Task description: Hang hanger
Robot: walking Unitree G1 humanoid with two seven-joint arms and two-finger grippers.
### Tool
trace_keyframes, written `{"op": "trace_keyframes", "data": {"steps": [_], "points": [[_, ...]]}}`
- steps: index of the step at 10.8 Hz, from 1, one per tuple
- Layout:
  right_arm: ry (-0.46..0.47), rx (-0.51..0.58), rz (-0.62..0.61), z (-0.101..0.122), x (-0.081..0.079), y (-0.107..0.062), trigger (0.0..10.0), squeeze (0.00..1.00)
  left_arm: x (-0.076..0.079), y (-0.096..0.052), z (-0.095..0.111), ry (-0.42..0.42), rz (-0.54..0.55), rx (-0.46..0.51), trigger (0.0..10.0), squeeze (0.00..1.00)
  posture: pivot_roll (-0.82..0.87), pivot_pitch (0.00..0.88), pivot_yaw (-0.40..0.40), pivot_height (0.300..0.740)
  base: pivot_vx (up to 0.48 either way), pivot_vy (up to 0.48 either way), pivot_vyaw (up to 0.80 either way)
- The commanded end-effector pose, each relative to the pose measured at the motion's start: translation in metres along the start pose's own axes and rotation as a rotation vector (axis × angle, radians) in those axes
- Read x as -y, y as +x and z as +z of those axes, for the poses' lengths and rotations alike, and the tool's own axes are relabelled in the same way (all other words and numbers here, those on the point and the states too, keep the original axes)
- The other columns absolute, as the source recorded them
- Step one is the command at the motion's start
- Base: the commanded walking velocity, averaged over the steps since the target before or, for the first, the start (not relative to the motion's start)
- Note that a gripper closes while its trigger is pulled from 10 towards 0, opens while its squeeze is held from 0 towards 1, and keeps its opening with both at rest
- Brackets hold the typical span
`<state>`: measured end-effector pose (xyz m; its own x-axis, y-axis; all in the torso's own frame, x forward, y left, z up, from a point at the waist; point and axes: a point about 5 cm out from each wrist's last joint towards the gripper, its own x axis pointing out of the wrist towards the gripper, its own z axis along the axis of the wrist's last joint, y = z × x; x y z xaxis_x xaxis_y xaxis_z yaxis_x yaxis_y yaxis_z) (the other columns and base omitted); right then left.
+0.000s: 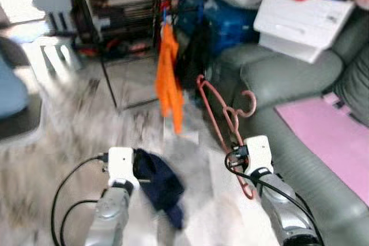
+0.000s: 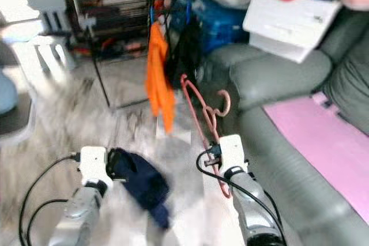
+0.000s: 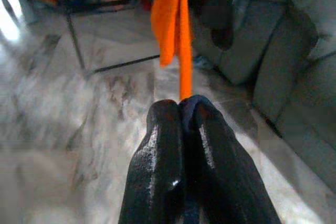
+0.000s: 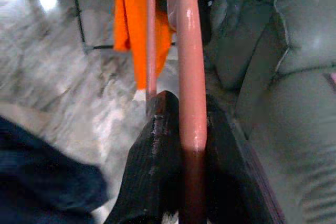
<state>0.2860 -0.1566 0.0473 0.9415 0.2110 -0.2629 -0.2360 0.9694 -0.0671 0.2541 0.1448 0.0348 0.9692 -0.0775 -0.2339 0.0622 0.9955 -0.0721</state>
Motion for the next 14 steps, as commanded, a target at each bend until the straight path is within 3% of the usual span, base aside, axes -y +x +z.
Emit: {"op": "trace_keyframes", "data": {"steps": [1,5,12,13,14], "points": [[-0.004,0.010,-0.014,0.002,0.003,-0.002,10.0,0.00,0.002,0.000,0.003,-0.001,-0.004,0.014,10.0,0.00,-0.18,0.000,0.024,0.740,-0.360,0.000,0.00],[-0.008,0.009,-0.011,0.002,0.001,-0.001,10.0,0.00,0.002,0.000,0.003,0.007,-0.010,0.021,10.0,0.00,-0.17,0.000,0.023,0.740,-0.337,0.000,0.00],[-0.050,0.019,0.002,0.008,-0.001,0.005,10.0,0.00,0.016,0.013,0.028,-0.020,-0.175,0.125,10.0,0.00,-0.16,0.000,0.031,0.740,0.000,0.000,0.00],[-0.109,-0.008,0.065,0.006,-0.006,0.003,10.0,0.00,0.016,0.022,0.043,0.083,-0.221,0.182,10.0,0.00,-0.16,0.000,0.034,0.740,0.000,0.000,0.00],[-0.121,-0.026,0.087,0.002,-0.005,0.001,10.0,0.00,0.014,0.028,0.048,0.099,-0.228,0.190,10.0,0.00,-0.16,0.000,0.035,0.740,0.000,0.000,0.00]]}}
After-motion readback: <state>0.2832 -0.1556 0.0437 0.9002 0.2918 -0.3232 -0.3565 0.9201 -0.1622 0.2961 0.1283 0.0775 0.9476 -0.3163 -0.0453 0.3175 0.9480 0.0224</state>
